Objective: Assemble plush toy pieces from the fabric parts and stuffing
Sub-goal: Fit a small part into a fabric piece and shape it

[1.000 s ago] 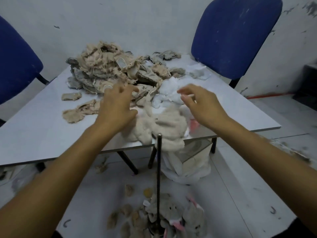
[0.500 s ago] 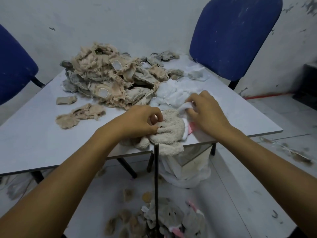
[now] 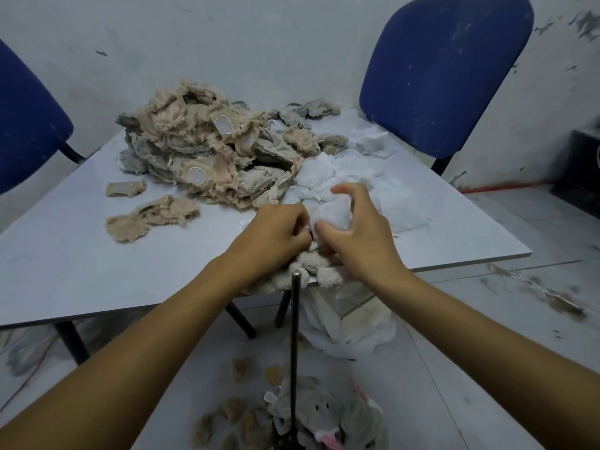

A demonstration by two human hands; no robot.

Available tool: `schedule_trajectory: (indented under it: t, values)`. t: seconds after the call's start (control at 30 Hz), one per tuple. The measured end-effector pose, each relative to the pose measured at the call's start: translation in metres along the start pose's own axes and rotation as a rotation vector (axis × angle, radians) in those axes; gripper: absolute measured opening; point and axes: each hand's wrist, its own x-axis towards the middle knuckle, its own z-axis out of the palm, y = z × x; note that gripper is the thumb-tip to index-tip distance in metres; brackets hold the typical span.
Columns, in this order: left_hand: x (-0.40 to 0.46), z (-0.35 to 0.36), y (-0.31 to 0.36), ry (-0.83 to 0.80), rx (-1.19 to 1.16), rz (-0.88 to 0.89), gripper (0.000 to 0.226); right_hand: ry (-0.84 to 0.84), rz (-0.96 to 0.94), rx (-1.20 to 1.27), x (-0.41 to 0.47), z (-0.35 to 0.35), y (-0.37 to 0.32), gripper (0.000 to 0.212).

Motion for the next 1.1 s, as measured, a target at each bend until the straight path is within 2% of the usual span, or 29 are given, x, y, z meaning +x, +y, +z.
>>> schedule_trajectory:
  t: [0.07, 0.2, 0.3, 0.47, 0.53, 0.63, 0.73, 0.9, 1.1]
  values:
    - [-0.001, 0.000, -0.003, -0.006, -0.228, -0.119, 0.004, 0.031, -0.086, -0.114, -0.002, 0.003, 0.007, 0.046]
    - [-0.003, 0.000, -0.006, 0.011, -0.834, -0.362, 0.025, 0.064, -0.260, -0.201, -0.006, 0.005, 0.015, 0.028]
    - [-0.005, -0.001, -0.006, 0.039, -0.986, -0.396, 0.028, 0.052, -0.291, -0.198, -0.009, 0.007, 0.019, 0.022]
    - [-0.008, 0.001, -0.005, 0.109, -1.059, -0.440, 0.024, -0.023, -0.364, -0.147, -0.009, 0.007, 0.020, 0.023]
    - [-0.008, 0.003, -0.005, 0.139, -1.074, -0.444, 0.020, -0.079, -0.349, -0.150, -0.008, 0.006, 0.021, 0.021]
    - [-0.010, 0.006, -0.001, 0.159, -1.083, -0.418, 0.023, -0.130, -0.294, -0.167, -0.007, 0.004, 0.023, 0.029]
    - [-0.011, 0.007, 0.000, 0.180, -1.101, -0.407, 0.023, -0.095, -0.347, -0.223, -0.009, 0.007, 0.022, 0.028]
    - [-0.014, 0.007, 0.001, 0.225, -1.080, -0.381, 0.027, -0.073, -0.383, -0.170, -0.011, 0.009, 0.019, 0.012]
    - [-0.015, 0.008, 0.003, 0.231, -1.069, -0.344, 0.028, -0.011, -0.351, -0.219, -0.011, 0.014, 0.019, 0.016]
